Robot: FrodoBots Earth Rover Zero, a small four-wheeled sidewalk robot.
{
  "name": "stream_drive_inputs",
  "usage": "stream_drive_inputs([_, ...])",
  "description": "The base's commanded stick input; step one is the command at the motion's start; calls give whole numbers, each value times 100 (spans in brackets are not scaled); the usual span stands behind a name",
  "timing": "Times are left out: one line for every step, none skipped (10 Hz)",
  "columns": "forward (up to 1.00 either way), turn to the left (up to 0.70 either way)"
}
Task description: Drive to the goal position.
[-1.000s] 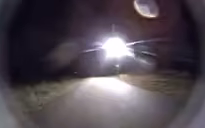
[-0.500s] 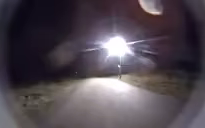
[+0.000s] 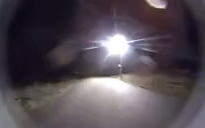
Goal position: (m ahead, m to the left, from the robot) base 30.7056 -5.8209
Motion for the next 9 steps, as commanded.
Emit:
stream_drive_inputs([100, 11])
stream_drive_inputs([100, 14])
stream_drive_inputs([100, 14])
stream_drive_inputs([100, 14])
stream_drive_inputs([100, 15])
stream_drive_inputs([100, 8])
stream_drive_inputs([100, 4])
stream_drive_inputs([100, 3])
stream_drive_inputs([100, 3])
